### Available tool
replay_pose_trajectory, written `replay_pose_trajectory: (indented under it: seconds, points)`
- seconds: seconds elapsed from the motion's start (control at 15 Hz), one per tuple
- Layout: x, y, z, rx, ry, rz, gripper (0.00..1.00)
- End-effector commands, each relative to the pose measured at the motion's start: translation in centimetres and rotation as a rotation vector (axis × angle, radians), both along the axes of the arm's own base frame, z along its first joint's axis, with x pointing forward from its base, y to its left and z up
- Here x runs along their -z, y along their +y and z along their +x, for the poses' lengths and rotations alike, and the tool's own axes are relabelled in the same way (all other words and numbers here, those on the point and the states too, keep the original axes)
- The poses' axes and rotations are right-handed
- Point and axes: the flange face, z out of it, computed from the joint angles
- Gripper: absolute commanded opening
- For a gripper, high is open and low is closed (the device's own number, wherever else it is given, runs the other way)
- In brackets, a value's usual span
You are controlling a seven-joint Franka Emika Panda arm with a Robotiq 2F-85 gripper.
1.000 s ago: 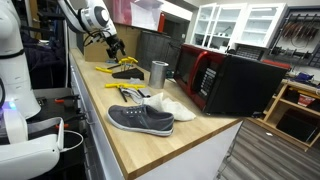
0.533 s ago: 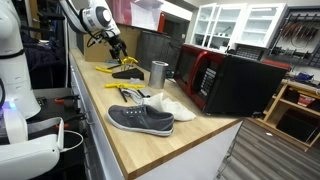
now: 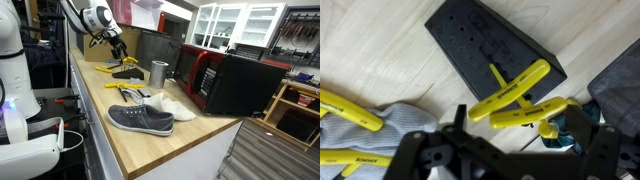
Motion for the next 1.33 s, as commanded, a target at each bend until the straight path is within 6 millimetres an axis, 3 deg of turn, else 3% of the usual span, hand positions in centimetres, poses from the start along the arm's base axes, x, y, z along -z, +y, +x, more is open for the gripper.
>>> replay_pose_trajectory:
  seconds: [0.0,0.47,0.73,1.27]
  points:
    - [-0.9,1.1,-1.6,-0.046,-0.015,-0.020,1.00]
    - [-2.5,3.8,-4.5,-0.114,-0.047,-0.042,1.00]
    - [-3.9,3.4,-3.3,-0.127,-0.101,-0.058,1.00]
    - [-3.0,1.0,-1.4,-0.118,-0.108,-0.114,1.00]
